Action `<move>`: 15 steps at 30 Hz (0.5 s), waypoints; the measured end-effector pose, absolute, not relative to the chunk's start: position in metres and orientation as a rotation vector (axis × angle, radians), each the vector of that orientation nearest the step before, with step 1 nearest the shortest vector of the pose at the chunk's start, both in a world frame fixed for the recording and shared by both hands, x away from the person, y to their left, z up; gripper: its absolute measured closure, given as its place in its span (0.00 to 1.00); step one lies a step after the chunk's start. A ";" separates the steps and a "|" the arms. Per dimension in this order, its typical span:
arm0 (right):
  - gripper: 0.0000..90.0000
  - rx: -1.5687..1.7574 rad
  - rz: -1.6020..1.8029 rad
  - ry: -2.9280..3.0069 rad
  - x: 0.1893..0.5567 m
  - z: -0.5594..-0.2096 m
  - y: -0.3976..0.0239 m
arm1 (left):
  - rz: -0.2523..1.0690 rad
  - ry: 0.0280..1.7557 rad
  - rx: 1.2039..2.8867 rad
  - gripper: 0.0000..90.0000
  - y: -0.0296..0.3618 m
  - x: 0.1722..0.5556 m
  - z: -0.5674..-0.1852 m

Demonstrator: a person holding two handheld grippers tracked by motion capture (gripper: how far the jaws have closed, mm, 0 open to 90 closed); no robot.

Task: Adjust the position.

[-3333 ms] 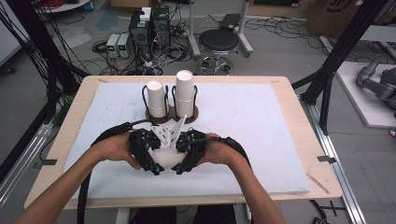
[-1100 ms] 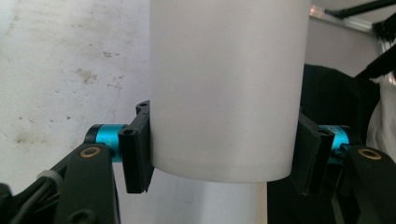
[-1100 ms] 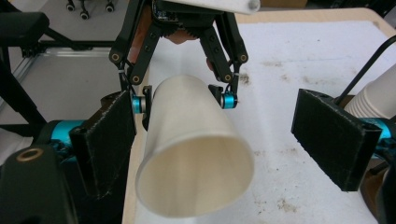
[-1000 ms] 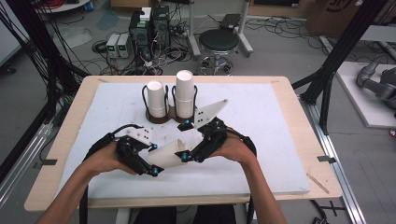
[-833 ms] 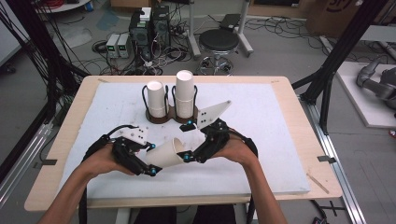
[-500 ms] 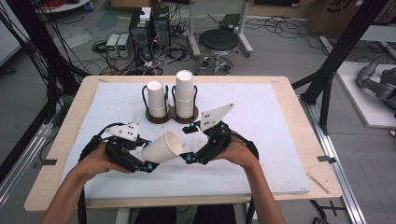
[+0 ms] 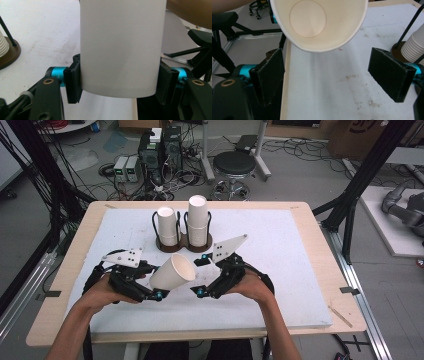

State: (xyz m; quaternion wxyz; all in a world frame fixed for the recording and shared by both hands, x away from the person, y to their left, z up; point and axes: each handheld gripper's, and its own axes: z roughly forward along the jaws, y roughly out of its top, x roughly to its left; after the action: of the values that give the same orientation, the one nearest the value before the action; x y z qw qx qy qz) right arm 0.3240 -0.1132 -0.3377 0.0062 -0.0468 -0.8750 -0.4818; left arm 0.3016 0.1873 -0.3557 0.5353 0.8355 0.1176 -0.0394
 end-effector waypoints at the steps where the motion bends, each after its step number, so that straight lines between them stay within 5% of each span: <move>1: 0.16 -0.142 -1.509 -2.735 0.324 -0.339 -0.113 | -0.090 0.281 1.987 0.40 0.187 0.302 -0.356; 15: 0.16 -0.122 -1.521 -2.687 0.322 -0.346 -0.103 | -0.111 0.262 1.918 0.40 0.178 0.302 -0.366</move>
State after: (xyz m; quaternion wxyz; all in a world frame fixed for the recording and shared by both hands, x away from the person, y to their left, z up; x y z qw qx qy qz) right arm 0.3224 -0.1026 -0.3459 0.0259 -0.0395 -0.8692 -0.4922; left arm 0.3016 0.1778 -0.3661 0.5656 0.8158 0.1112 -0.0473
